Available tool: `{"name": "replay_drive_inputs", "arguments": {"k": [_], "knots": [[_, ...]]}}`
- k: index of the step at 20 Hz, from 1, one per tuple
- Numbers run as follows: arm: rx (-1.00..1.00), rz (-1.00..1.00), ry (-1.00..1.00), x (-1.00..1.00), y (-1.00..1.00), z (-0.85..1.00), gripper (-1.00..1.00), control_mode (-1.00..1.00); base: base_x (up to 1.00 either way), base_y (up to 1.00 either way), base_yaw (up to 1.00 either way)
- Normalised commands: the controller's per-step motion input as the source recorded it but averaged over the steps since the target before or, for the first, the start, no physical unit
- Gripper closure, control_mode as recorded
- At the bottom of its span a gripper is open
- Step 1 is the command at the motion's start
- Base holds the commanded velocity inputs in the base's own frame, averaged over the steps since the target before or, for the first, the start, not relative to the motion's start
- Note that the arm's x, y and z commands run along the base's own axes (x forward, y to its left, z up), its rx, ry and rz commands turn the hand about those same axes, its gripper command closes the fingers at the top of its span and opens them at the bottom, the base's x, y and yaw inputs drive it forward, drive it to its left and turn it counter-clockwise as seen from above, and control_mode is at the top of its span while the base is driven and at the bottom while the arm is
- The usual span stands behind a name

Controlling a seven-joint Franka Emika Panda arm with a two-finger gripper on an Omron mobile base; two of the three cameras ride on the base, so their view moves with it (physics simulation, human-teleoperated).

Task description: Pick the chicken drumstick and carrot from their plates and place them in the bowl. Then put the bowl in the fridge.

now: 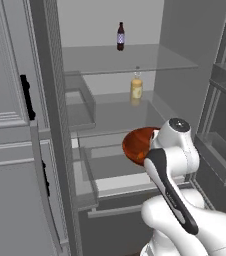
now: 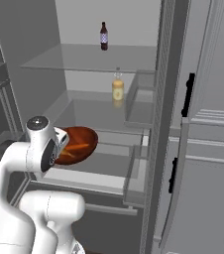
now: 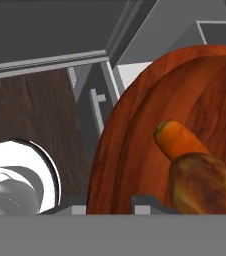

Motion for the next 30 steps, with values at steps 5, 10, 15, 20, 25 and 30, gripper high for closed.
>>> {"name": "replay_drive_inputs", "arguments": {"k": [5, 10, 15, 20, 25, 30], "knots": [[0.00, 0.09, -0.15, 0.31, 0.00, 0.15, 1.00, -1.00, 0.00, 0.00, 0.00], [0.04, 0.17, -0.09, 1.00, 0.00, 0.02, 1.00, -1.00, 0.00, 0.00, 0.00], [0.01, 0.08, 0.00, 1.00, 0.24, 0.09, 1.00, -1.00, 0.00, 0.00, 0.00], [0.00, 0.00, 0.03, 0.79, 0.18, 0.53, 1.00, -1.00, 0.00, 0.00, 0.00], [-0.01, 0.00, 0.12, 0.74, 0.00, 0.19, 1.00, -1.00, 0.00, 0.00, 0.00], [-0.03, 0.01, 0.16, 0.61, 0.00, -0.04, 1.00, -1.00, 0.00, 0.00, 0.00]]}}
